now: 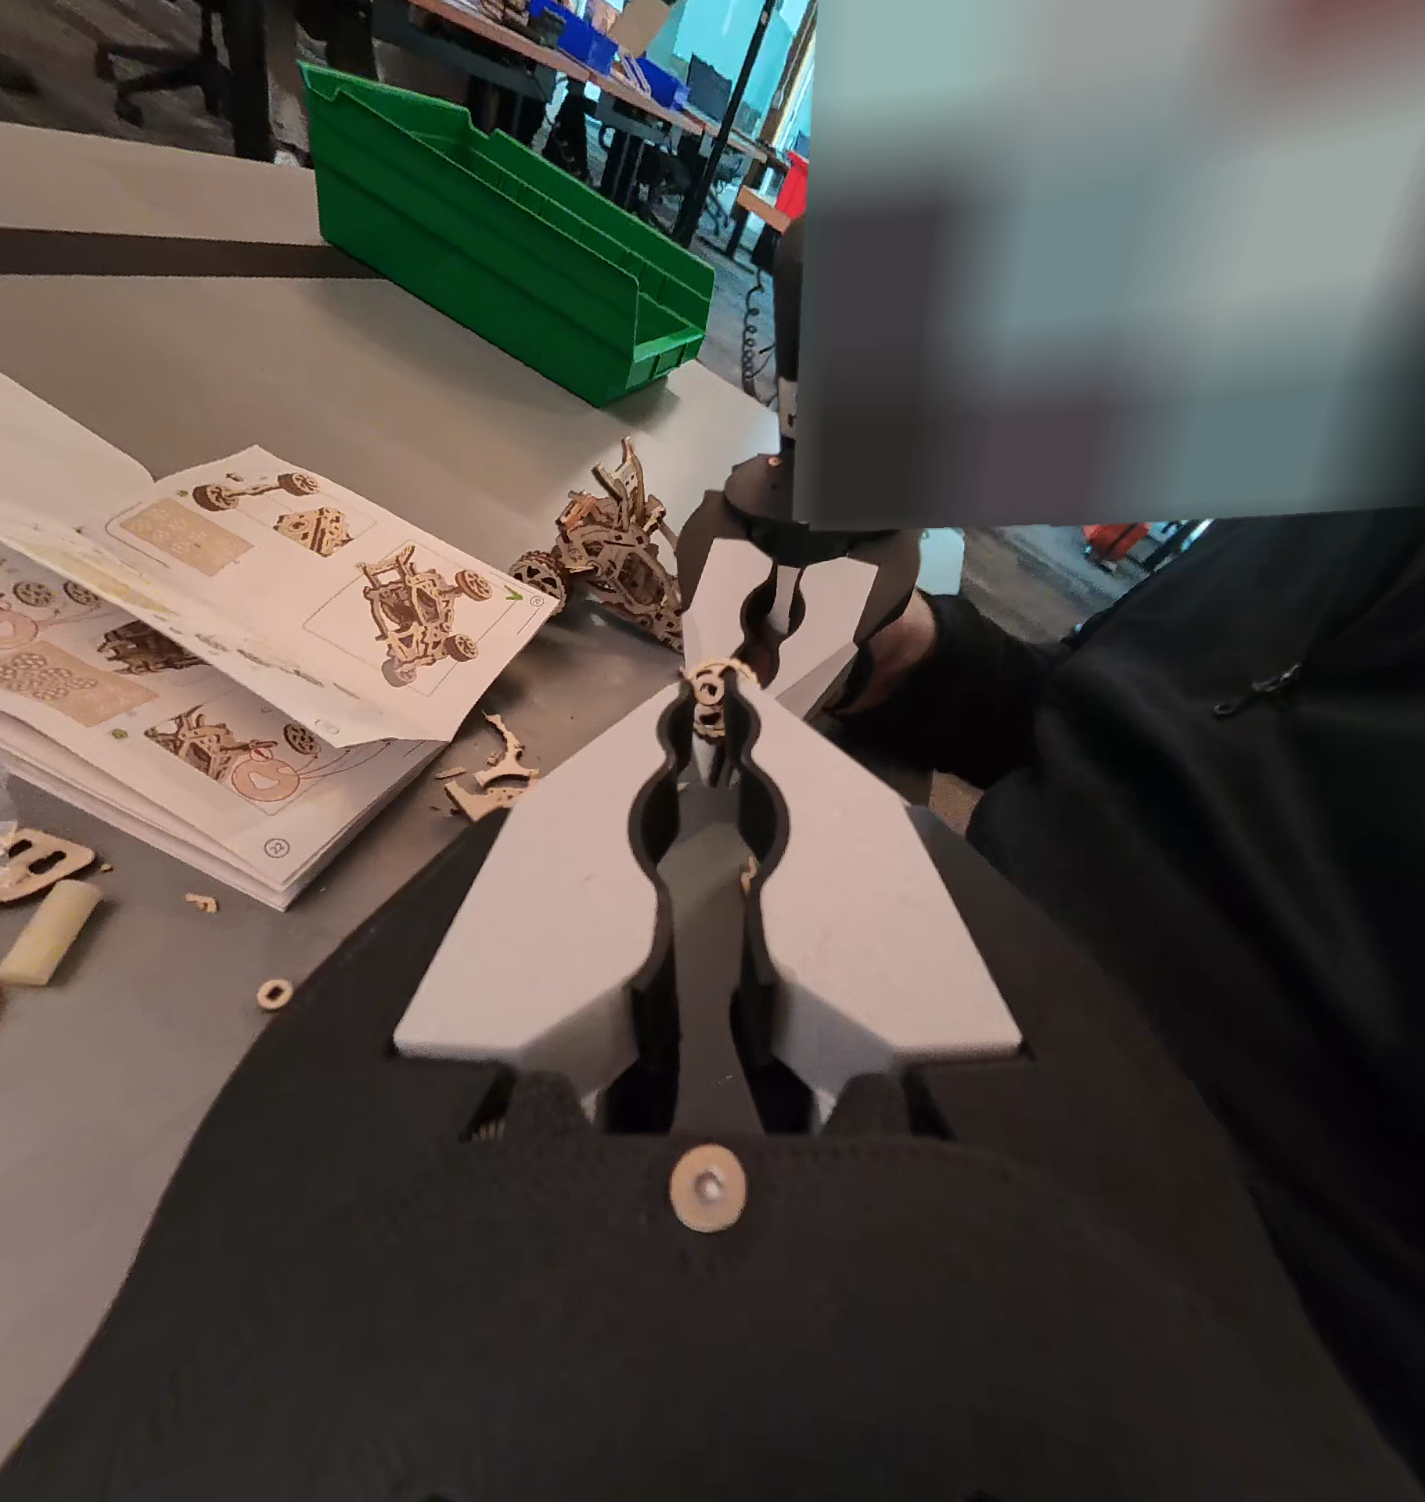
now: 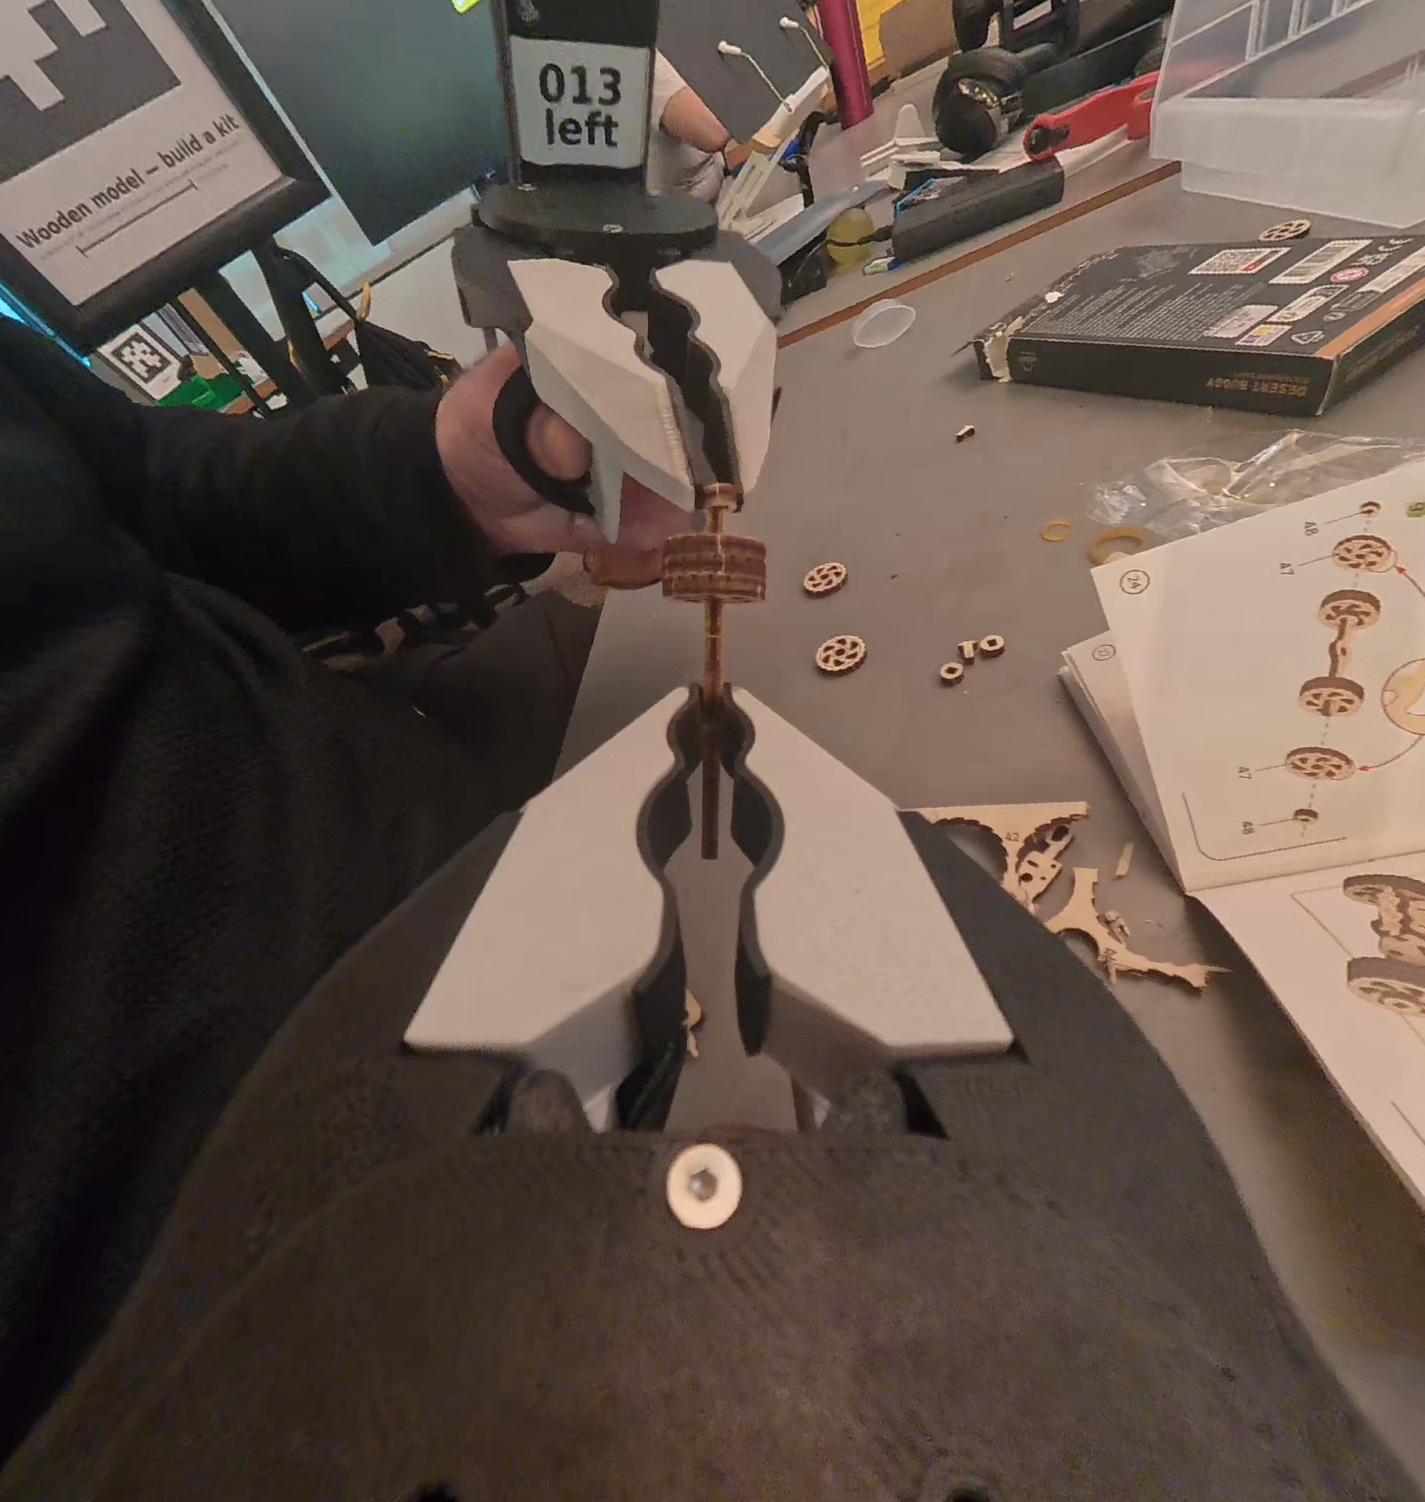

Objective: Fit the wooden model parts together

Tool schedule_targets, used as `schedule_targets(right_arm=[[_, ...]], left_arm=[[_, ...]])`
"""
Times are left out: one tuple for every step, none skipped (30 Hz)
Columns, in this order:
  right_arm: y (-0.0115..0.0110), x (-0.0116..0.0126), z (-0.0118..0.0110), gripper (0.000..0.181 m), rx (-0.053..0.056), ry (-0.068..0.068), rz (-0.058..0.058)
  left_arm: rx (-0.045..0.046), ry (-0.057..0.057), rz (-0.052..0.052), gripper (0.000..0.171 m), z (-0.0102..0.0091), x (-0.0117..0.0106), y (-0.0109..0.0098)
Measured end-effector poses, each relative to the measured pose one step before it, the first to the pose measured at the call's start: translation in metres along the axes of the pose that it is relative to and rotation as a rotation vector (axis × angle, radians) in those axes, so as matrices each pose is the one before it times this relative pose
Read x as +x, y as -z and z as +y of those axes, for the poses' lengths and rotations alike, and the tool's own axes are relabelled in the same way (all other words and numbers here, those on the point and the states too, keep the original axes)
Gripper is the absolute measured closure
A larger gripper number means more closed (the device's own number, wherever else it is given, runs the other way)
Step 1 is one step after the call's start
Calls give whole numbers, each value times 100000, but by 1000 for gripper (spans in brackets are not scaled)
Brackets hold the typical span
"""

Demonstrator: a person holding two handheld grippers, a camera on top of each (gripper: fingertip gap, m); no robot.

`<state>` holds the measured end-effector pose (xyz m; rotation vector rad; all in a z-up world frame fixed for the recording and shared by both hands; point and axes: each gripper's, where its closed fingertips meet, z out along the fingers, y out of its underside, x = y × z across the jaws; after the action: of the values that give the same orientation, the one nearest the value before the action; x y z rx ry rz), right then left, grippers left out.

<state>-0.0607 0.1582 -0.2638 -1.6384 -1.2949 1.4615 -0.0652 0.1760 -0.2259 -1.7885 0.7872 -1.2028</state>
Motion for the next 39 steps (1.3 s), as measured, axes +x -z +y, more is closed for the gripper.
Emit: schedule_targets(right_arm=[[-5,-36,6,181,-78,153,-181],[4,-81,-28,181,106,157,-373],[5,-35,-26,181,118,-70,-244],[-8,-8,52,181,-271,182,6],[-7,-42,-13,181,64,278,-122],[-14,-28,-19,181,76,-19,-104],[-22,2,26,181,-155,67,-2],[1,-55,-6,181,72,245,-282],[-1,-62,-55,181,332,78,-345],[-32,-62,10,181,-139,97,-291],[-25,26,52,181,-345,466,413],[1,-6,10,181,-79,342,170],[28,-60,-72,181,381,92,-272],[1,-41,27,181,-204,176,-165],[-7,19,79,181,-568,513,274],[30,-82,-44,181,134,580,-136],[15,-106,-68,181,132,615,-291],[-3,75,39,181,-509,452,715],[-40,93,132,181,-908,704,916],[-44,-26,54,181,-378,438,179],[-34,-96,2,181,-100,-70,-449],[-37,52,84,181,-618,459,718],[-33,93,128,181,-882,780,1119],[-18,-68,19,181,-236,393,-93],[-24,-43,30,181,-291,336,17],[-46,56,144,181,-964,495,583],[-42,-6,118,181,-713,199,-74],[-44,-64,15,181,-56,76,-268],[-32,47,74,181,-548,645,673],[-85,74,225,181,-1434,926,741],[-80,-37,117,181,-540,593,34],[-69,-94,7,181,141,348,-293],[-82,-8,119,181,-723,742,260],[-118,38,222,181,-1512,1564,883],[-137,24,214,181,-1300,1730,1180],[-153,10,194,181,-1321,1258,826],[-160,-29,201,181,-1355,956,402],[-110,18,124,181,-830,984,679],[-59,62,15,181,-162,668,848]], left_arm=[[-746,-1981,-56,167,-12,118,-13],[-502,-1620,-115,168,-52,83,16],[-428,-1655,-380,168,-41,58,-5],[-727,-833,153,167,18,76,-27],[-305,-245,806,168,-27,119,16],[-240,-547,673,168,-9,129,-5],[-244,-391,-79,168,23,32,-10],[46,377,590,168,-10,57,22],[509,387,688,168,-38,71,49],[295,-22,142,168,0,27,-1],[-6,85,-229,167,40,-29,-15],[266,493,172,168,-10,5,3],[634,400,426,168,-66,64,-1],[-235,14,33,167,35,3,-16],[-759,303,57,167,82,-23,-4],[184,595,743,167,-55,57,24],[313,1382,1086,167,-66,54,13],[-348,710,24,167,34,-55,-19],[-861,-399,-467,167,110,-36,-46],[-173,417,499,167,-6,78,-23],[273,989,1010,167,-52,139,-29],[-710,896,-146,167,78,-72,-46],[-1431,-40,-462,167,134,-70,-19],[-1033,-966,289,167,28,126,-2],[-1741,-1806,-735,167,50,45,-8],[-2874,-2227,-1543,167,161,-30,-37],[-2663,-1995,-716,167,94,87,-32],[-2088,-2019,-626,167,10,109,4],[-3169,-2279,-2093,167,137,-103,-5],[-4430,-3255,-1935,167,280,-17,-38],[-3331,-2372,-839,167,106,108,-11],[-1922,-1449,-279,167,-58,145,-21],[-2325,-1479,-516,167,50,93,-84],[-2994,-1505,-433,167,159,118,-114],[-2976,-1359,-760,167,131,65,-118],[-3507,-1115,-1041,167,179,19,-95],[-3806,-1714,-1419,167,230,-18,-74],[-3741,-1475,-1618,167,221,-58,2],[-3719,-1438,-1568,167,208,-63,86]])
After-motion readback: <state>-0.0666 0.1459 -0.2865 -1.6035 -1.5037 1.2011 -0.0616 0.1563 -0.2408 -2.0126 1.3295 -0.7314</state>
